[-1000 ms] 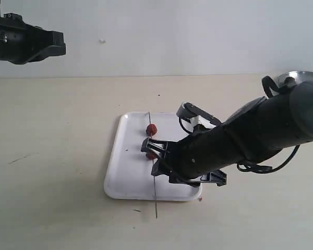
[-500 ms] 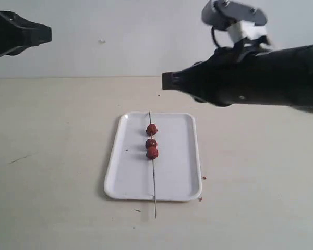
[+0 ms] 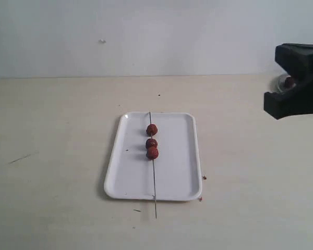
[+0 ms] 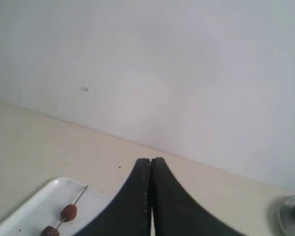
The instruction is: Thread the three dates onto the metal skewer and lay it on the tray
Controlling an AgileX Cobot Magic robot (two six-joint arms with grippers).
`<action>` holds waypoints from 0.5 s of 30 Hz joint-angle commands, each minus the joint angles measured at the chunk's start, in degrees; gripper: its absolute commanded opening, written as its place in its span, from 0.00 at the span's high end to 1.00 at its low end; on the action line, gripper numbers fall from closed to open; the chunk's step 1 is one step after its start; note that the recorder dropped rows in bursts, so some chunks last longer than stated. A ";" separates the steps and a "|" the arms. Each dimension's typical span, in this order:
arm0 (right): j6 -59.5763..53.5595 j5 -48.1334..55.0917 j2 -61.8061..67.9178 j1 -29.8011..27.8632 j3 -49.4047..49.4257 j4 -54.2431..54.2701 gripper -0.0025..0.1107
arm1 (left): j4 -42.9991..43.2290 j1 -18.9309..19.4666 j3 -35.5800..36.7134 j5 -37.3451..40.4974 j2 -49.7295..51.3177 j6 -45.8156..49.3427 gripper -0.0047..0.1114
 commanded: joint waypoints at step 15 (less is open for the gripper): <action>1.85 2.21 -8.84 0.04 1.91 -4.75 0.98 | -0.84 0.06 19.28 -11.59 -35.40 0.17 0.96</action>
